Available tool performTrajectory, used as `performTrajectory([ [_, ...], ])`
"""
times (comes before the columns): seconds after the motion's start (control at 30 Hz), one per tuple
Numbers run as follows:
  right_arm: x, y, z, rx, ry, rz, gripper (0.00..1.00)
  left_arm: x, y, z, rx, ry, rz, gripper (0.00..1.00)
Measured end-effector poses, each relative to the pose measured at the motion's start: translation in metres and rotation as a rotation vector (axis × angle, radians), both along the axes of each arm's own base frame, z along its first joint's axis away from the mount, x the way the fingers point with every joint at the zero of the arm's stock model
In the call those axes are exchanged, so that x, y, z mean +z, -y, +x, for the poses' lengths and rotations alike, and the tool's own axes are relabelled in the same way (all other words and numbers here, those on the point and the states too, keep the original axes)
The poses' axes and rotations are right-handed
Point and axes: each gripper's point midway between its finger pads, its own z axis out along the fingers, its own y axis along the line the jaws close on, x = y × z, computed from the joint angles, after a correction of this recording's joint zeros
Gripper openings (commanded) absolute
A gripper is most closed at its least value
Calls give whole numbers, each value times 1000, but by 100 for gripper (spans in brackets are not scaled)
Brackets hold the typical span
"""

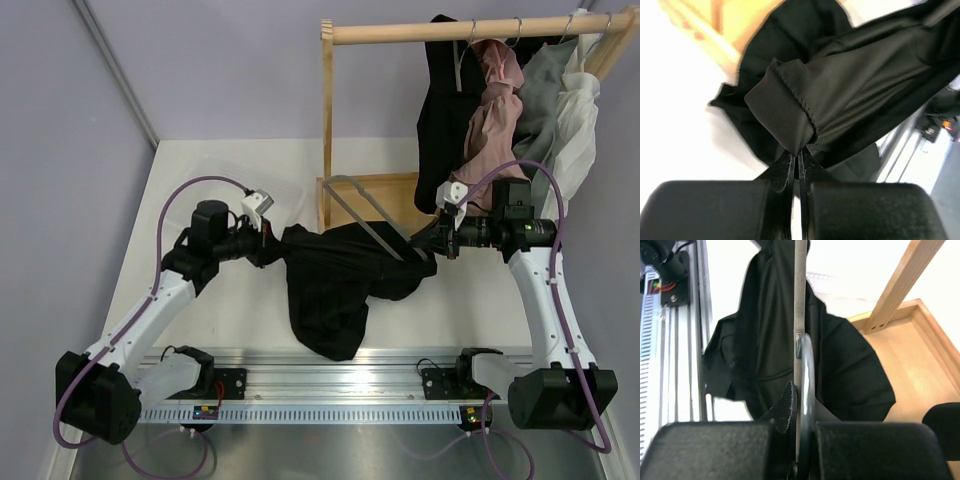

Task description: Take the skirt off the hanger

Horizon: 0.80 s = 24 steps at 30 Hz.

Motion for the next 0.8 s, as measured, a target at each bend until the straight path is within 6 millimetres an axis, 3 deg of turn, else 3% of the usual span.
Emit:
performTrajectory([
  [0.07, 0, 0, 4, -20, -1, 13, 0, 2, 8, -8, -51, -5, -26, 24],
  [0.1, -1, -1, 5, -31, -1, 17, 0, 3, 15, -15, -89, -6, -42, 37],
  [0.13, -2, -1, 7, -45, -5, 24, 0, 5, 21, -20, -124, -2, -55, 59],
  [0.23, -3, -9, 13, -73, -14, 28, 0, 12, 36, -35, -205, 16, -87, 81],
  [0.33, -1, -28, 17, -54, -3, 20, 0, 26, 35, -41, -207, 85, -117, 87],
  [0.43, -3, -46, 21, -29, -17, 7, 0, 58, 29, -45, -187, 225, -149, 89],
  [0.6, -4, -47, 42, -35, -23, -47, 0, 107, 14, -46, -142, 465, -139, 98],
  [0.8, 1, -34, 34, 45, 97, -202, 0, 113, -2, -47, -127, 638, -57, 99],
])
